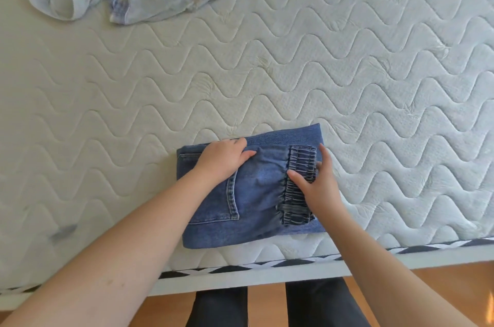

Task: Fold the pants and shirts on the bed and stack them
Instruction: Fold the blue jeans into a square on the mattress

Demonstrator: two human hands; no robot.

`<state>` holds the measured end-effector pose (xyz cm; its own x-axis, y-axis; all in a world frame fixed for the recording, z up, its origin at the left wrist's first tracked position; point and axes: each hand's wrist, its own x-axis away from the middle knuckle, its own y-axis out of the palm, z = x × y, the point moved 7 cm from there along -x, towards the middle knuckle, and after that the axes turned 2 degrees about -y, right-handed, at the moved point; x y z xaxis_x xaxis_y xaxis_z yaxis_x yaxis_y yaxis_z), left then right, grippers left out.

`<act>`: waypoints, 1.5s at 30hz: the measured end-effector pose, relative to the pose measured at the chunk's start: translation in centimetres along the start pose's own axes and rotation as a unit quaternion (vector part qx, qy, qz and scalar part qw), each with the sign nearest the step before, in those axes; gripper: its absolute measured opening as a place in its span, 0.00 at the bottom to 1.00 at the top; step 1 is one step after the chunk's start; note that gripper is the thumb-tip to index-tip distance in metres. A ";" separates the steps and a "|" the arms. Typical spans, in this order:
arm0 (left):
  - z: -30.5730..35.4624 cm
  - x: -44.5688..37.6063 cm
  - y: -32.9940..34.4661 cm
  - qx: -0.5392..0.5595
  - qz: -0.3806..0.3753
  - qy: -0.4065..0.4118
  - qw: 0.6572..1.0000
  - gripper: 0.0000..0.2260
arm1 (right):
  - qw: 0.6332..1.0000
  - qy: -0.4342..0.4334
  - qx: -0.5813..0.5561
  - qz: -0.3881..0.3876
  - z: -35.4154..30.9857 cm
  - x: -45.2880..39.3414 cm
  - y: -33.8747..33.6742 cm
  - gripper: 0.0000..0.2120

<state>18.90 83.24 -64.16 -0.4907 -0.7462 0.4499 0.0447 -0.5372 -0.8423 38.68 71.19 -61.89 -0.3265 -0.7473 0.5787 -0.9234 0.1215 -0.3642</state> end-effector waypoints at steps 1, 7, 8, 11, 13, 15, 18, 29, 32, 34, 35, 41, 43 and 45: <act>0.5 -0.1 0.3 -0.030 0.014 0.002 0.999 0.17 | 0.999 -0.007 0.033 0.005 0.2 -0.6 0.2 0.43; 1.2 0.5 1.2 -0.064 0.098 -0.024 0.993 0.15 | 0.953 -0.029 0.288 0.090 0.4 -1.2 0.9 0.43; 1.1 0.4 1.1 -0.055 0.097 -0.034 0.993 0.15 | 0.936 -0.053 0.330 0.108 -0.3 -0.9 1.0 0.42; 1.1 0.5 0.4 -0.009 0.109 -0.044 0.993 0.13 | 0.880 -0.217 0.400 0.137 -3.1 0.3 2.5 0.36; 1.5 1.4 -0.9 0.016 0.168 -0.029 0.985 0.12 | 0.851 -0.294 0.421 0.112 -3.9 0.9 4.2 0.33; 2.0 2.9 -1.9 0.023 0.245 0.002 0.969 0.10 | 0.843 -0.316 0.431 0.060 -3.8 0.6 5.5 0.30; 2.5 5.3 -1.2 0.025 0.283 0.046 0.958 0.13 | 0.835 -0.306 0.456 0.022 -3.3 -0.6 5.9 0.27; -0.1 6.1 7.9 -0.102 0.133 0.012 0.986 0.31 | 0.826 -0.284 0.487 -0.002 0.1 -3.1 7.0 0.30; -0.1 5.8 8.0 -0.100 0.125 -0.003 0.987 0.32 | 0.822 -0.275 0.498 0.001 -0.1 -3.3 7.4 0.31; 0.1 6.3 6.9 -0.096 0.131 -0.004 0.987 0.32 | 0.826 -0.266 0.497 0.016 -0.9 -2.8 7.3 0.30; 0.4 6.7 6.4 -0.088 0.140 -0.008 0.986 0.31 | 0.827 -0.263 0.496 0.022 -1.1 -2.2 7.1 0.30; 2.9 12.4 9.5 -0.040 0.137 -0.041 0.989 0.29 | 0.819 -0.299 0.489 -0.004 2.8 2.7 6.7 0.31; 2.6 12.9 11.2 -0.061 0.106 -0.054 0.991 0.30 | 0.816 -0.301 0.494 -0.021 3.9 2.5 6.8 0.32; 2.3 12.4 11.6 -0.076 0.082 -0.069 0.991 0.30 | 0.815 -0.299 0.495 -0.037 4.1 1.9 7.1 0.33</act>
<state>15.35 66.82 -67.62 -0.3641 -0.8709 0.3302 -0.0226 -0.3462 -0.9379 32.34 67.96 -66.34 0.1523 -0.9495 0.2744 -0.2244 -0.3036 -0.9260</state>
